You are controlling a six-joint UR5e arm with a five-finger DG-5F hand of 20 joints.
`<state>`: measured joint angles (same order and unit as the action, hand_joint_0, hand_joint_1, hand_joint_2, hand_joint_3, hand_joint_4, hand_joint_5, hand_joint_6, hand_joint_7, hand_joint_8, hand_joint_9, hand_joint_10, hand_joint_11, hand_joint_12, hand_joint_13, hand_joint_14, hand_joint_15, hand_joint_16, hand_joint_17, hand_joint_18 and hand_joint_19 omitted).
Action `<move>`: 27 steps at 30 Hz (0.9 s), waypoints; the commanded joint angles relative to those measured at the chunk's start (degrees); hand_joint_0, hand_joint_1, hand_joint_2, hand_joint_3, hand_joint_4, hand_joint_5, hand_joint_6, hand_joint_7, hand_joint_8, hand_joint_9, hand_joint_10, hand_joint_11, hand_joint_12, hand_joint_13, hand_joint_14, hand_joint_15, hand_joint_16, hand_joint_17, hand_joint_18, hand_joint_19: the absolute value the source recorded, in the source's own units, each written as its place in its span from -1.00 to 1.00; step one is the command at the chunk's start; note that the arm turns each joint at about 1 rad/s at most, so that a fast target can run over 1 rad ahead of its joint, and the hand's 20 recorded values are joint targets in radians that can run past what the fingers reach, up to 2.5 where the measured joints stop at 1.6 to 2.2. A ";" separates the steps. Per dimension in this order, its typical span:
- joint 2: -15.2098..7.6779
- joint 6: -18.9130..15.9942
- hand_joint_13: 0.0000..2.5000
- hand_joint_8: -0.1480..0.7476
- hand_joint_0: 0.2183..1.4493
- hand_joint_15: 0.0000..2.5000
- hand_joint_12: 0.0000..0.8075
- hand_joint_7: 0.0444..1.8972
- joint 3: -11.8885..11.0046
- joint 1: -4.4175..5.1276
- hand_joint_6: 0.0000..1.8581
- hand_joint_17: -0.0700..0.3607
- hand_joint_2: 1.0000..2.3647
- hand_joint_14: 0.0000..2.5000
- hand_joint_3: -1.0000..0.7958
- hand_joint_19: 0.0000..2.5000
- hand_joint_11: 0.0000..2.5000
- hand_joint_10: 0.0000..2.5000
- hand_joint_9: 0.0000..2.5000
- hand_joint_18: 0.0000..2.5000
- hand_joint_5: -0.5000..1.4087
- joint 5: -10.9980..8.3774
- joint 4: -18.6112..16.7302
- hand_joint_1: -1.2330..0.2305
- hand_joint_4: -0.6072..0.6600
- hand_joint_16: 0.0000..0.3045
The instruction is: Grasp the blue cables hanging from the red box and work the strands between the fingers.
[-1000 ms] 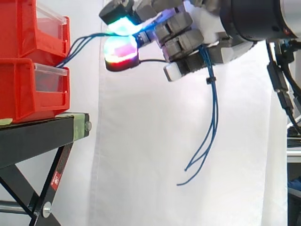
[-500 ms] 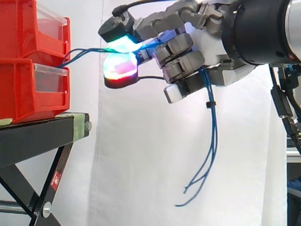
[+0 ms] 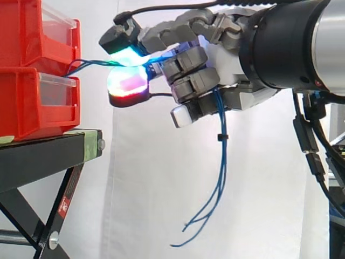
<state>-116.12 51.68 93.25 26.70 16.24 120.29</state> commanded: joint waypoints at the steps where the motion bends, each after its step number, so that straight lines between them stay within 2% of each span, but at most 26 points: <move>1: -0.07 1.76 0.18 0.31 0.08 0.27 0.20 0.23 0.00 0.20 0.51 -0.09 -0.86 1.00 0.23 -0.33 1.00 1.00 -0.16 0.43 -0.42 0.98 -1.73 -0.48 0.19 -0.63; 3: -0.07 3.08 0.18 0.31 0.10 0.27 0.20 0.23 0.00 0.55 0.51 -0.09 -0.94 1.00 0.26 -0.33 1.00 1.00 -0.16 0.43 -0.41 1.42 -2.61 -0.48 0.18 -0.63; 4: -0.07 3.60 0.18 0.31 0.25 0.27 0.20 0.42 0.00 0.73 0.51 -0.09 -0.95 1.00 0.32 -0.33 1.00 1.00 -0.16 0.43 -0.44 1.51 -2.96 -0.46 -0.13 -0.63; 5: -0.07 3.87 0.18 0.31 0.33 0.27 0.20 0.53 0.00 0.73 0.54 -0.09 -0.71 1.00 0.23 -0.33 1.00 1.00 -0.16 0.43 -0.46 1.51 -3.22 -0.44 -0.19 -0.63; 6: -0.07 4.48 0.18 0.31 0.55 0.27 0.20 0.65 0.00 0.90 0.51 -0.09 -0.78 1.00 0.30 -0.33 1.00 1.00 -0.16 0.43 -0.40 1.51 -3.93 -0.36 -0.24 -0.63; 7: -0.07 4.66 0.18 0.31 0.76 0.27 0.20 0.61 0.00 0.99 0.29 -0.09 -1.00 1.00 0.34 -0.33 1.00 1.00 -0.16 0.43 -0.23 1.51 -4.10 -0.29 -0.04 -0.63; 8: -0.07 4.83 0.18 0.31 0.78 0.27 0.20 0.58 -0.09 1.08 0.24 -0.09 -0.99 1.00 0.29 -0.33 1.00 1.00 -0.16 0.43 -0.20 1.51 -4.28 -0.27 0.02 -0.63; 9: -0.07 5.10 0.18 0.31 0.79 0.27 0.20 0.60 0.00 1.17 -0.24 -0.09 -0.99 1.00 0.24 -0.33 1.00 1.00 -0.16 0.43 0.02 1.51 -4.46 -0.23 0.14 -0.63; 10: -0.07 5.36 0.18 0.31 0.78 0.27 0.20 0.59 -0.09 1.17 -0.51 -0.09 -0.98 1.00 0.20 -0.33 1.00 1.00 -0.16 0.43 0.14 1.51 -4.72 -0.22 0.20 -0.63; 11: -0.07 5.54 0.18 0.31 0.76 0.27 0.20 0.76 0.00 1.25 -0.92 -0.09 -0.98 1.00 0.18 -0.33 1.00 1.00 -0.16 0.43 0.26 1.51 -4.81 -0.23 0.22 -0.63; 12: -0.07 5.71 0.18 0.31 0.66 0.27 0.20 0.61 0.00 1.34 -0.99 -0.09 -0.99 1.00 0.15 -0.33 1.00 1.00 -0.16 0.43 0.26 1.51 -4.98 -0.27 0.37 -0.63; 13: -0.07 6.06 0.18 0.31 0.55 0.27 0.20 0.46 0.00 1.43 -0.98 -0.09 -1.00 1.00 0.23 -0.33 1.00 1.00 -0.16 0.43 0.27 1.51 -5.25 -0.30 0.40 -0.63; 14: -0.07 6.33 0.18 0.31 0.50 0.27 0.20 0.44 0.00 1.43 -0.98 -0.09 -0.92 1.00 0.23 -0.33 1.00 1.00 -0.16 0.43 0.27 1.33 -5.51 -0.29 0.42 -0.63; 15: -0.07 6.50 0.18 0.31 0.38 0.27 0.20 0.40 0.00 1.52 -0.98 -0.09 -0.70 1.00 0.18 -0.33 1.00 1.00 -0.16 0.43 0.28 1.33 -5.60 -0.24 0.43 -0.63; 16: -0.07 6.50 0.18 0.31 0.30 0.27 0.20 0.40 0.00 1.52 -0.98 -0.09 -0.58 1.00 0.18 -0.33 1.00 1.00 -0.16 0.43 0.28 1.33 -5.60 -0.21 0.36 -0.63; 17: -0.07 6.68 0.18 0.31 0.28 0.27 0.20 0.42 0.00 1.52 -0.98 -0.09 -0.60 1.00 0.20 -0.33 1.00 1.00 -0.16 0.43 0.28 1.51 -5.69 -0.18 0.31 -0.63; 18: -0.07 6.68 0.18 0.31 0.34 0.27 0.20 0.52 0.00 1.52 -0.98 -0.09 -0.76 1.00 0.31 -0.33 1.00 1.00 -0.16 0.43 0.24 1.51 -5.69 -0.20 0.23 -0.63; 19: -0.07 6.77 0.18 0.31 0.55 0.27 0.20 0.67 0.00 1.52 -1.00 -0.09 -0.96 1.00 0.42 -0.33 1.00 1.00 -0.16 0.43 0.22 1.51 -5.86 -0.27 0.15 -0.63; 20: -0.07 6.86 0.18 0.31 0.62 0.27 0.20 0.67 0.00 1.43 -0.87 -0.09 -1.00 1.00 0.44 -0.33 1.00 1.00 -0.16 0.43 0.18 1.51 -5.95 -0.29 0.11 -0.63; 21: -0.07 6.94 0.18 0.31 0.73 0.27 0.20 0.46 0.00 1.52 -0.22 -0.09 -0.99 1.00 0.39 -0.33 1.00 1.00 -0.16 0.43 -0.03 1.51 -6.04 -0.31 0.00 -0.63; 22: -0.07 7.12 0.18 0.31 0.75 0.27 0.20 0.42 0.00 1.43 0.09 -0.09 -0.99 1.00 0.33 -0.33 1.00 1.00 -0.16 0.43 -0.15 1.51 -6.13 -0.32 -0.05 -0.63; 24: -0.07 7.38 0.18 0.31 0.72 0.27 0.20 0.34 0.00 1.52 0.32 -0.09 -0.98 1.00 0.27 -0.33 1.00 1.00 -0.16 0.43 -0.25 1.51 -6.30 -0.36 -0.06 -0.63; 27: -0.07 7.38 0.18 0.31 0.51 0.27 0.20 0.32 0.00 1.43 0.36 -0.09 -1.00 1.00 0.34 -0.33 1.00 1.00 -0.16 0.43 -0.32 1.25 -6.30 -0.47 0.03 -0.63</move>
<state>-116.19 58.96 93.25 28.17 17.66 114.06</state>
